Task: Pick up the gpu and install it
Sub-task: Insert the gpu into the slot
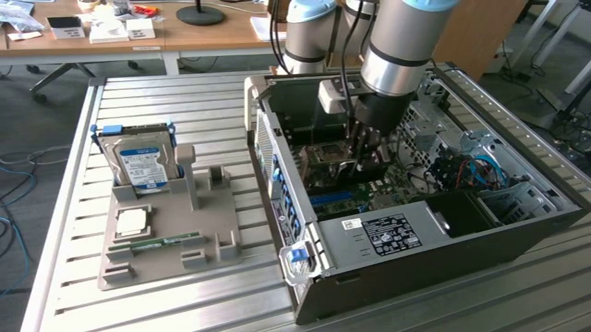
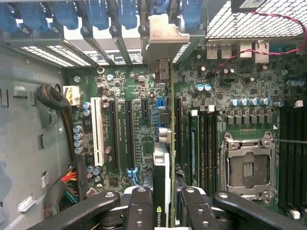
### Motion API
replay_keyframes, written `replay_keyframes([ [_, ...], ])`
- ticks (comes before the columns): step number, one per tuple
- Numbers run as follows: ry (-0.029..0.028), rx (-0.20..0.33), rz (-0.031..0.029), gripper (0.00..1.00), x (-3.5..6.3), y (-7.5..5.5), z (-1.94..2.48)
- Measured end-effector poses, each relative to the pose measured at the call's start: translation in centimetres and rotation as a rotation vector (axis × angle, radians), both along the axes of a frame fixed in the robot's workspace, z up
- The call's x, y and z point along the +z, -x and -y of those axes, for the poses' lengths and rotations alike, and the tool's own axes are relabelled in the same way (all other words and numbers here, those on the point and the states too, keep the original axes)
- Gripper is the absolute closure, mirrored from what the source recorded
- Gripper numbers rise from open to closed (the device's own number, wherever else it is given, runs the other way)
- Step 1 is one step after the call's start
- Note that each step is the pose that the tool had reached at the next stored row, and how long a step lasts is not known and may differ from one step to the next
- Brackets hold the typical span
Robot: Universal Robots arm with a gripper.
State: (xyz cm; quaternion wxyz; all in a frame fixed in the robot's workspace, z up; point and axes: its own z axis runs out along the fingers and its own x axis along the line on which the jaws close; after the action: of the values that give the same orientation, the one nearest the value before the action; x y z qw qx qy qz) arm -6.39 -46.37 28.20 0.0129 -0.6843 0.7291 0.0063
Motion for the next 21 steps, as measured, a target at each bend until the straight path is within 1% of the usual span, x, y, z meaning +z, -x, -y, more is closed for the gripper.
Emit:
replay_keyframes([
  [6, 0.0001, 0.0, -0.0001, 0.73, -0.32, 0.07, 0.17],
  [15, 0.0, 0.0, 0.0, 0.73, -0.49, 0.62, 0.23],
  [21, 0.0003, 0.0, -0.0002, 0.73, -0.91, 0.8, 0.25],
])
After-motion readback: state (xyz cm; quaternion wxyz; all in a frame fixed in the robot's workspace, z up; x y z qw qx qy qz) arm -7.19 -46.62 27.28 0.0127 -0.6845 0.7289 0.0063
